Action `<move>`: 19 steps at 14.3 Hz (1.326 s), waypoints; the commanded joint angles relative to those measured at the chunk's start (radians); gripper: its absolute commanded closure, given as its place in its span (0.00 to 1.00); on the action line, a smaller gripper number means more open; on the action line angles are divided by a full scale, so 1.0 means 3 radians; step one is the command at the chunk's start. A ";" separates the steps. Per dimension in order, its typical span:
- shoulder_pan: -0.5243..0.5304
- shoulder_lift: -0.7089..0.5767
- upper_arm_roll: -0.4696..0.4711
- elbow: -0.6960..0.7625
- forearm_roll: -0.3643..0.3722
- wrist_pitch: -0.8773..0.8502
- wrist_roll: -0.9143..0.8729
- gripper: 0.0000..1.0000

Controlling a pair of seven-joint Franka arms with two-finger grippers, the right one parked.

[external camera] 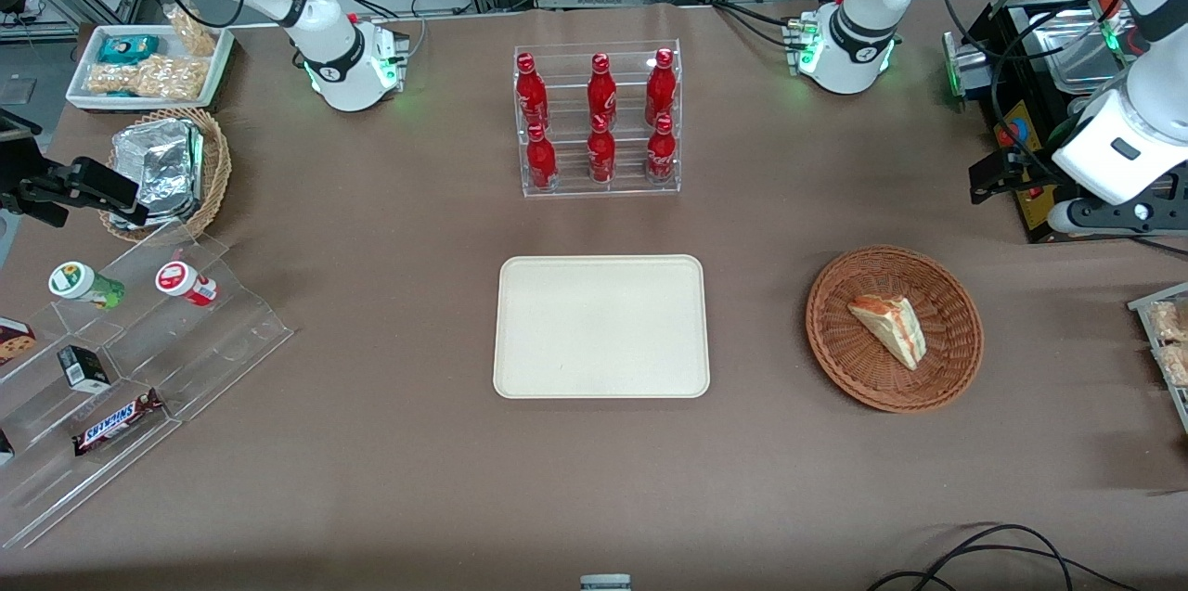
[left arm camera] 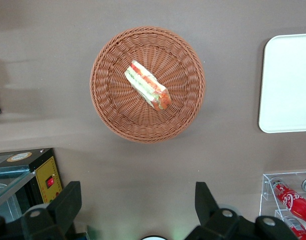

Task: Place sandwich from basket to tray
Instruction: 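Move the left gripper down over the wrapped sandwich in the wicker basket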

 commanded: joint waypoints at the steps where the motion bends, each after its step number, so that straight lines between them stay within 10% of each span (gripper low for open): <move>1: -0.0029 0.0030 0.0036 0.0104 -0.0008 -0.0098 0.0021 0.00; 14: -0.0034 0.0413 0.0031 -0.0034 0.0043 -0.0063 0.0006 0.00; 19: -0.0039 0.0465 0.0036 -0.0937 0.0048 0.1193 -0.0004 0.00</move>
